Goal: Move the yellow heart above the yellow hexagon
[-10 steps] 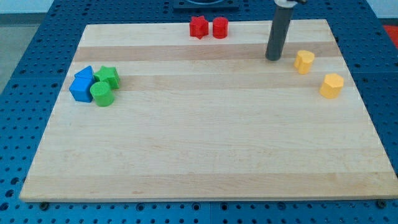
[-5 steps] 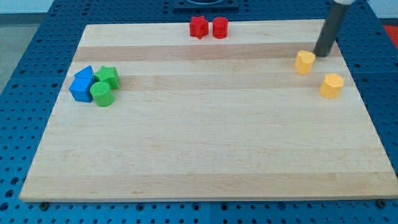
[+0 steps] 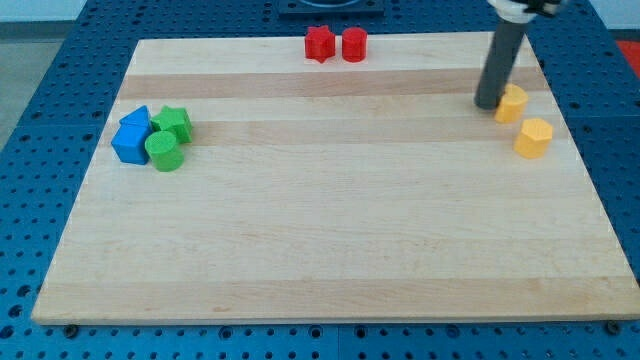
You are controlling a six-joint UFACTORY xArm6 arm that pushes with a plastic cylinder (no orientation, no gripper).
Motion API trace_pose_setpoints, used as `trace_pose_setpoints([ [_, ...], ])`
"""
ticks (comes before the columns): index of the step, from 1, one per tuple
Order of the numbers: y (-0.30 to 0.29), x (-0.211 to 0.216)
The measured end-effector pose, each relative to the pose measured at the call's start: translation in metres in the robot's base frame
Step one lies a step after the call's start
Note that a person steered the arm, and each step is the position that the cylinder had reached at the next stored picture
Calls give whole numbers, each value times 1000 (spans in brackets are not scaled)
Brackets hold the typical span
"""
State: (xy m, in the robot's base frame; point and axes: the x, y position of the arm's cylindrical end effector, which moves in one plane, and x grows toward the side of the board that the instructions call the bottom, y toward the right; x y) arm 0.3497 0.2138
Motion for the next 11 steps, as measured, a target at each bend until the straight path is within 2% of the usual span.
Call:
trace_pose_setpoints([
  [1, 11, 5],
  [2, -1, -9],
  [3, 11, -41],
  [4, 66, -50],
  [5, 80, -35],
  [8, 38, -3],
  [9, 37, -5],
  [11, -76, -54],
])
